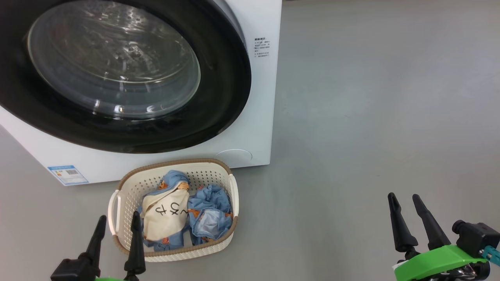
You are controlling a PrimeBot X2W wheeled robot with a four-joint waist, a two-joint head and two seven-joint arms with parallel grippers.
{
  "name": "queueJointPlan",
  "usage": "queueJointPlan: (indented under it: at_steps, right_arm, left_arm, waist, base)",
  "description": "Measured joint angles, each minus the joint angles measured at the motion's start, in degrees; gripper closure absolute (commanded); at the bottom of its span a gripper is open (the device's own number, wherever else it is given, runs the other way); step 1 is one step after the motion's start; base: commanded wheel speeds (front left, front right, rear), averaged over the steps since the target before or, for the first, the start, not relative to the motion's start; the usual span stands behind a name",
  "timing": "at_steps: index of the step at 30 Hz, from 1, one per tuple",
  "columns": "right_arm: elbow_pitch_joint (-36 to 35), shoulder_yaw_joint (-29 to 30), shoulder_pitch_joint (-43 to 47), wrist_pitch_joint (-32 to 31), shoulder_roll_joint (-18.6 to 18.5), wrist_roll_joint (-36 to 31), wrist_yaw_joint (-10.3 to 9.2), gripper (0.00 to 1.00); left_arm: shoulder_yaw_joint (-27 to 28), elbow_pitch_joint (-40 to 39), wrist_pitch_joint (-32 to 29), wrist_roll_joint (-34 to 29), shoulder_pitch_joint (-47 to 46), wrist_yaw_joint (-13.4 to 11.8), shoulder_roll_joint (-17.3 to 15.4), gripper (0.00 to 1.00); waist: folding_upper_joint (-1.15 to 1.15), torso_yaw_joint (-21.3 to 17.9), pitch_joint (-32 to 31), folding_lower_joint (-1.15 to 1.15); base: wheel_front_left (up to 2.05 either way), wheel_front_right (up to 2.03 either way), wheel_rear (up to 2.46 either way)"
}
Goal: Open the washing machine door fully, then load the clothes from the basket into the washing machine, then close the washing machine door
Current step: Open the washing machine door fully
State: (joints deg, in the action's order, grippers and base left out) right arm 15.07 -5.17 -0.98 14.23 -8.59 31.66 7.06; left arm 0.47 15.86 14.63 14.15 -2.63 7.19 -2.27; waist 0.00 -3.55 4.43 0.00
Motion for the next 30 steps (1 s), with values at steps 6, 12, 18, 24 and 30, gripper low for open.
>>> queueJointPlan:
  at_steps: [6, 12, 18, 24, 30]
  right_arm:
    - [0.93, -0.59, -2.6, 0.01, -0.97, -1.29, 0.0, 0.0]
    - [3.19, -2.04, -6.11, 0.05, -2.25, -3.03, 0.0, 0.69]
    - [5.81, -4.66, -11.76, 0.05, -3.77, -4.23, 0.0, 0.98]
    - [8.2, -7.75, -17.95, 0.05, -5.78, -4.24, 0.0, 1.0]
    - [11.27, -11.35, -25.29, 0.05, -9.37, -4.37, 0.03, 1.0]
  left_arm:
    - [-0.4, -0.01, 0.0, 0.42, -0.92, 0.0, 0.0, 0.0]
    - [-1.14, -0.01, 0.0, 0.6, -1.14, -0.02, -0.01, 0.0]
    - [-1.74, -0.02, 0.0, 0.71, -2.03, -0.16, -0.02, 0.0]
    - [-2.57, -0.09, 0.0, 1.38, -3.23, -0.27, -0.01, 0.0]
    - [-4.12, -0.18, 0.0, 2.03, -4.11, -0.77, 0.0, 0.0]
  waist:
    - [0.0, 0.29, 0.79, 0.0]
    - [0.0, 0.99, 1.93, 0.0]
    - [0.0, 1.68, 3.39, 0.0]
    - [0.0, 2.41, 4.71, 0.0]
    - [0.0, 3.56, 6.12, 0.0]
  base:
    - [0.0, 0.0, 0.0]
    - [0.0, 0.0, 0.0]
    - [0.0, 0.0, 0.0]
    - [0.0, 0.0, 0.0]
    - [0.0, 0.0, 0.0]
